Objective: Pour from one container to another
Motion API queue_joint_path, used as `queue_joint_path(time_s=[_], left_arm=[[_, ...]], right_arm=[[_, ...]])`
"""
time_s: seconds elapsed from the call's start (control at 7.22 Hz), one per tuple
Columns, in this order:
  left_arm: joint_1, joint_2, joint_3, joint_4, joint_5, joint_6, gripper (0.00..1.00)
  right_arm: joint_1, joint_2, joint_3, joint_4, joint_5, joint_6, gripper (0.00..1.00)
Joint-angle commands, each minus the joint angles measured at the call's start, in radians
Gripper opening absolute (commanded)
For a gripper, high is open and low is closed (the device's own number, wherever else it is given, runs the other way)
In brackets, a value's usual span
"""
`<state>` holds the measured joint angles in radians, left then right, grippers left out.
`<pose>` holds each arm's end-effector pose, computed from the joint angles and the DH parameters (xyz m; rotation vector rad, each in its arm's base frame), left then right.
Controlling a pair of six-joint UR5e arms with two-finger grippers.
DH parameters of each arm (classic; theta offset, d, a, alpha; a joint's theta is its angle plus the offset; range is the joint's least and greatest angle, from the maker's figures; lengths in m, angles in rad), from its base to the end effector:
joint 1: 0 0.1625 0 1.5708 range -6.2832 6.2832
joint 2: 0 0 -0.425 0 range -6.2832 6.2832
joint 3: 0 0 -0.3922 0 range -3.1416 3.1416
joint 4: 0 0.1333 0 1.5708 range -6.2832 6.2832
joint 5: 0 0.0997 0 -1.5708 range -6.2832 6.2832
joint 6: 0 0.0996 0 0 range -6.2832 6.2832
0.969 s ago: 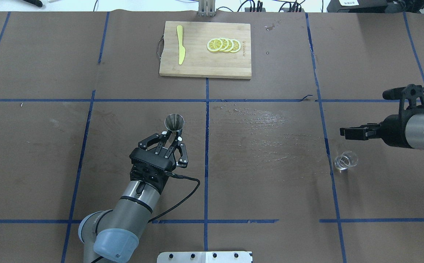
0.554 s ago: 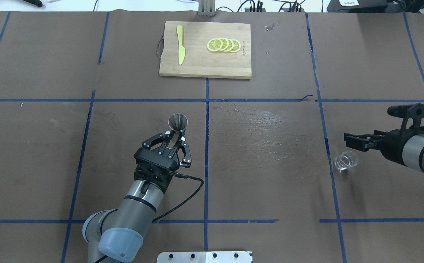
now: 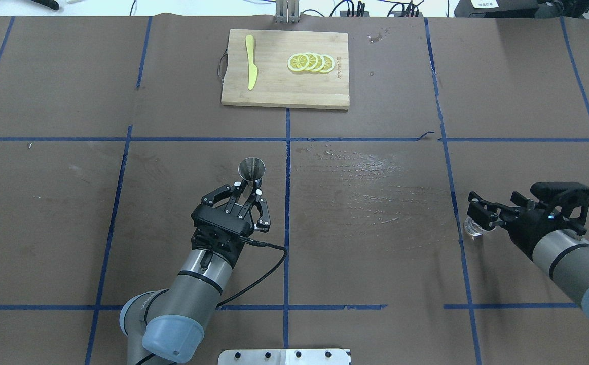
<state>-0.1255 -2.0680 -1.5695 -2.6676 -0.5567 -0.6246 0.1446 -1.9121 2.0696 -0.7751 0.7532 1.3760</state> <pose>0.5661 -0.2910 0.2486 1.3616 0.8109 -0.1658 -0.3249 -0.2554 0.4596 0.8928 -0.7566 0.3447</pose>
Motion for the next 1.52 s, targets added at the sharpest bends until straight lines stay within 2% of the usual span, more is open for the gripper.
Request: queue_joint_path(time_s=[0.0, 0.28, 0.55, 0.83, 1.11, 1.38], left_arm=[[-0.002, -0.001, 0.003, 0.000, -0.002, -0.001, 0.00], [-0.002, -0.001, 0.003, 0.000, -0.002, -0.003, 0.00], [-0.002, -0.001, 0.003, 0.000, -0.002, -0.003, 0.00], [-0.002, -0.001, 0.011, 0.000, -0.003, -0.004, 0.00], [-0.002, -0.001, 0.014, 0.000, -0.002, -0.004, 0.00], [-0.003, -0.001, 0.014, -0.003, -0.002, -0.004, 0.00]], right_arm=[[-0.179, -0.013, -0.090, 0.002, -0.310, 0.034, 0.97], [-0.226, -0.013, -0.191, 0.003, -0.401, 0.180, 0.96], [-0.226, -0.001, -0.225, 0.003, -0.435, 0.181, 0.96], [-0.227, 0.021, -0.235, 0.022, -0.451, 0.181, 0.96], [-0.227, 0.082, -0.294, 0.023, -0.451, 0.176, 0.96], [-0.226, 0.094, -0.319, 0.023, -0.448, 0.169, 0.96]])
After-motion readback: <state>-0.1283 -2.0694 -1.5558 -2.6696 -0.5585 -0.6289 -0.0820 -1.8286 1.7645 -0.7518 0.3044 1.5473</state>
